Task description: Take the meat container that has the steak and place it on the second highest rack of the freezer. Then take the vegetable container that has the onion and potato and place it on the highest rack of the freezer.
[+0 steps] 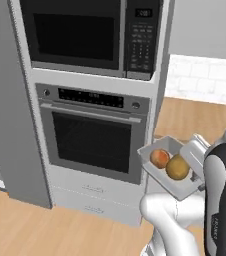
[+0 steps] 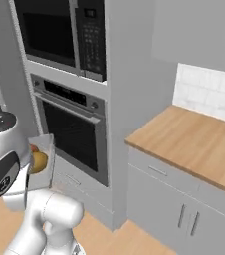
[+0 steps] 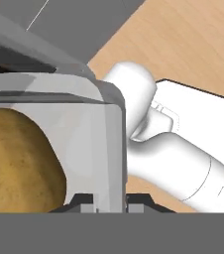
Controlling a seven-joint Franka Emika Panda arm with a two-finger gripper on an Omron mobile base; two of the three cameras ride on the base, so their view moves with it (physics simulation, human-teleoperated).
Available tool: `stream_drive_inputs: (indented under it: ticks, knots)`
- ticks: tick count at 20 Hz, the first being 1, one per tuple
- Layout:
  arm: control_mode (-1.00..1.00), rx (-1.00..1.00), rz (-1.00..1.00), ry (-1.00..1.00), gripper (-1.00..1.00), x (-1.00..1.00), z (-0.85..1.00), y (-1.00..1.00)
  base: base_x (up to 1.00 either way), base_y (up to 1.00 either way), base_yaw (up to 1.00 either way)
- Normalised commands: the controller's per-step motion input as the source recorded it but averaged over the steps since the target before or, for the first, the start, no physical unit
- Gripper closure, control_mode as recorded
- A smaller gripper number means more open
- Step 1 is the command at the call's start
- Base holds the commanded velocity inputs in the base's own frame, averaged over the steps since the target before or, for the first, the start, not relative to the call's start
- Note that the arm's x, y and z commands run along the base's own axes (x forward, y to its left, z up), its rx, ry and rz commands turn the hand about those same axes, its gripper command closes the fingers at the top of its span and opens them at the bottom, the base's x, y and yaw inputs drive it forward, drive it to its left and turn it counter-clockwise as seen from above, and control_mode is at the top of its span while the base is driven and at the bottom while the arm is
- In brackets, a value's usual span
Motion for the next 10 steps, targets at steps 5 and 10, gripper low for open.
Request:
stream_drive_inputs:
  ticks: [5,10]
  knots:
    - [1.0,0.0,0.0,0.0,1.0,0.0,0.0,0.0,0.12,1.0,0.61]
    - [1.0,0.0,0.0,0.0,1.0,0.0,0.0,0.0,0.98,1.0,0.21]
